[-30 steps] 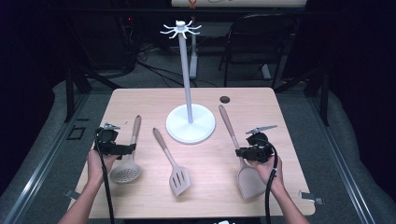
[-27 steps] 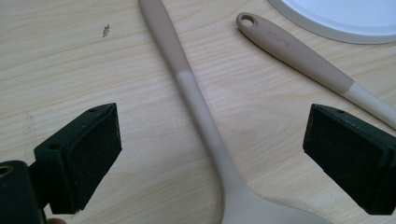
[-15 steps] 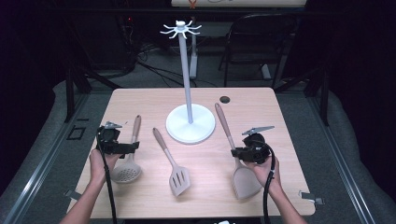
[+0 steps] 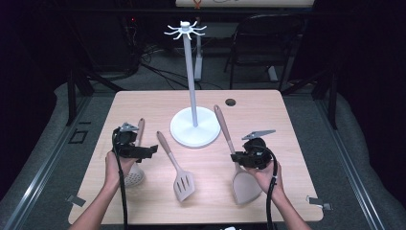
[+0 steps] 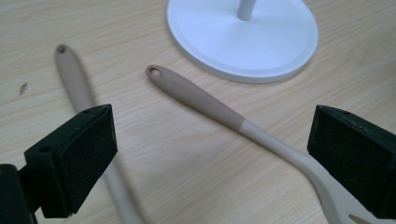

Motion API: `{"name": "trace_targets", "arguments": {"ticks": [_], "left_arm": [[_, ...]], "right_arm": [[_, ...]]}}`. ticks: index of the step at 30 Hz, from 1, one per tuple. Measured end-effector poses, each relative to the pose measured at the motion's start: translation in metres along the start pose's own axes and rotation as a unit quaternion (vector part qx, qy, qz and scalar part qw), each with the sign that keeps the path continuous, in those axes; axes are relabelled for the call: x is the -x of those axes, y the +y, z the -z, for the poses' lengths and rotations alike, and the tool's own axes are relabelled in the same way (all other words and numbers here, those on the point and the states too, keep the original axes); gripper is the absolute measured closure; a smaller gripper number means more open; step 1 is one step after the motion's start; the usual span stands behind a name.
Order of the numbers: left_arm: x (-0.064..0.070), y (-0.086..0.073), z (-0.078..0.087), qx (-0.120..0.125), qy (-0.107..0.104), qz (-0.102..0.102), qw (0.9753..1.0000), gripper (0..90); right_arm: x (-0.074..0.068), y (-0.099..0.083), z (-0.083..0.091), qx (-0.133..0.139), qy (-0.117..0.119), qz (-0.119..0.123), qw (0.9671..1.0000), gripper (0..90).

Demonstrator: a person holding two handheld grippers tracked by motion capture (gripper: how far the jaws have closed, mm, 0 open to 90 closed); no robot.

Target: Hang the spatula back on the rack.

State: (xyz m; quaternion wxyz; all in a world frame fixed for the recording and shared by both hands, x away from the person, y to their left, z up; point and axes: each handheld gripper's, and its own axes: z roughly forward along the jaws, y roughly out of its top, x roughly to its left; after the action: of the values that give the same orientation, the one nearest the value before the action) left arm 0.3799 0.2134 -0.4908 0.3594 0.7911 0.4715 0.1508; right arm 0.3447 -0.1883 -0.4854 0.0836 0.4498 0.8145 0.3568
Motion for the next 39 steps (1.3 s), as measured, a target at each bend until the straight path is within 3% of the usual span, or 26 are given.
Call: {"name": "trace_targets", "arguments": {"ticks": [16, 18, 25, 26, 28, 30, 33, 35, 39], "left_arm": [[0.046, 0.02, -0.018, 0.018, -0.06, -0.021, 0.9978, 1.5], [0.054, 0.023, -0.02, 0.018, -0.072, -0.025, 0.9969, 1.8], [0.075, 0.029, -0.027, 0.031, -0.104, -0.038, 0.9934, 5.3], [0.078, 0.03, -0.028, 0.031, -0.112, -0.039, 0.9925, 5.3], [0.085, 0.033, -0.033, 0.031, -0.145, -0.042, 0.9881, 13.9], [0.088, 0.033, -0.034, 0.029, -0.149, -0.043, 0.9875, 17.0], [0.096, 0.035, -0.038, 0.031, -0.176, -0.048, 0.9828, 21.0], [0.097, 0.035, -0.039, 0.032, -0.182, -0.047, 0.9817, 23.3], [0.106, 0.038, -0.043, 0.036, -0.206, -0.043, 0.9769, 27.9]], "right_arm": [[-0.021, 0.007, -0.009, 0.007, 0.015, 0.022, 0.9996, 78.7], [-0.024, 0.009, -0.011, 0.003, 0.014, 0.036, 0.9993, 78.7], [-0.034, 0.012, -0.015, 0.005, 0.018, 0.046, 0.9987, 78.7], [-0.034, 0.012, -0.015, 0.005, 0.018, 0.046, 0.9987, 78.7], [-0.035, 0.012, -0.016, 0.006, 0.019, 0.046, 0.9987, 78.6], [-0.037, 0.012, -0.018, 0.006, 0.019, 0.049, 0.9986, 78.6], [-0.039, 0.013, -0.019, 0.004, 0.02, 0.056, 0.9982, 78.6], [-0.039, 0.013, -0.02, 0.006, 0.019, 0.055, 0.9983, 78.6], [-0.045, 0.017, -0.025, 0.011, 0.025, 0.062, 0.9977, 78.6]]}}
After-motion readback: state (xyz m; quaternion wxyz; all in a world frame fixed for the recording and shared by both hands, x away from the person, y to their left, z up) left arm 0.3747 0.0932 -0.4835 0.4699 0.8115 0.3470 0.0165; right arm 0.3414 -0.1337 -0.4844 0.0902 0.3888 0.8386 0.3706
